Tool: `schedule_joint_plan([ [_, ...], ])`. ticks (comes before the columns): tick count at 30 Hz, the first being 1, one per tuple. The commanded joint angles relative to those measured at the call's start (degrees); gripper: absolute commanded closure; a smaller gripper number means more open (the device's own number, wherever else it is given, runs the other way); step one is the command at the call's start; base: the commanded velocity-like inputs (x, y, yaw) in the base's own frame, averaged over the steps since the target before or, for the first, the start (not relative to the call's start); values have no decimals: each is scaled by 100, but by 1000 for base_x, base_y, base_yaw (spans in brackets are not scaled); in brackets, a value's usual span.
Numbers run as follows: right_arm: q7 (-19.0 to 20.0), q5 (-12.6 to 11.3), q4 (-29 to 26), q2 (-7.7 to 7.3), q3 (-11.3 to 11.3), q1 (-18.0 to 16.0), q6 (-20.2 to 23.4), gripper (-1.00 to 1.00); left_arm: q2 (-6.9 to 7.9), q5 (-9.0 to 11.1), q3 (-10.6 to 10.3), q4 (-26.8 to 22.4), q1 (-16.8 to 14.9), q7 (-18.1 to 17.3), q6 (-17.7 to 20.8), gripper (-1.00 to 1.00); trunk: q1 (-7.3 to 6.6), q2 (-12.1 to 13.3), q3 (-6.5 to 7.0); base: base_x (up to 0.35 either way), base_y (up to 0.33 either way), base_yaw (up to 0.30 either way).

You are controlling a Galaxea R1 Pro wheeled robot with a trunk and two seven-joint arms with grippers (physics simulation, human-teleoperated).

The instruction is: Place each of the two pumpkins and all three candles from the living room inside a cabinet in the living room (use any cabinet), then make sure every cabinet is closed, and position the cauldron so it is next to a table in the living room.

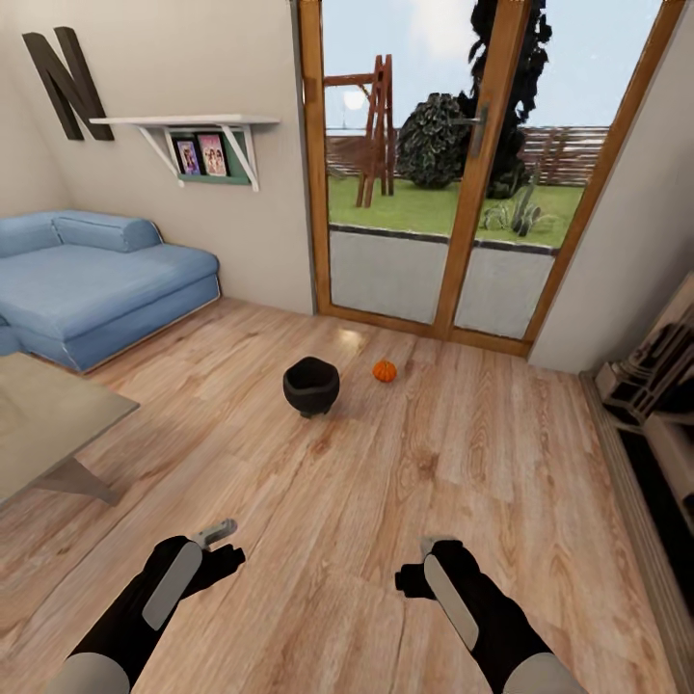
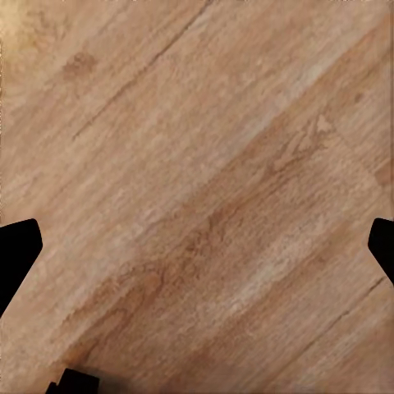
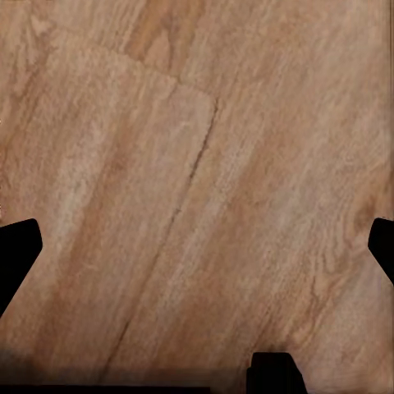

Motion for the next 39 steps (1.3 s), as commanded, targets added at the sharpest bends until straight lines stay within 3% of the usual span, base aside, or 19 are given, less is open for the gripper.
schedule_joint_plan([
  [1, -49, -64, 17, -1, -23, -12, 18, -100, 10, 60, -23, -8, -3, 57, 3, -100, -23, 39, 13, 0, 0, 0],
  [10, -41, -58, 29, 0, -58, -24, 66, -100, -30, 48, -30, -13, -3, 57, 30, -100, -221, 400, 175, 0, 0, 0],
  [22, -40, -57, 29, 0, -59, -25, 75, -100, -42, 34, -36, -47, -3, 38, 142, -100, -221, 400, 175, 18, 0, 0],
  [39, -23, -45, -219, -9, -41, -24, 52, -100, -38, 42, -49, -52, -3, 39, 144, -100, -221, 400, 175, 326, 0, 0],
])
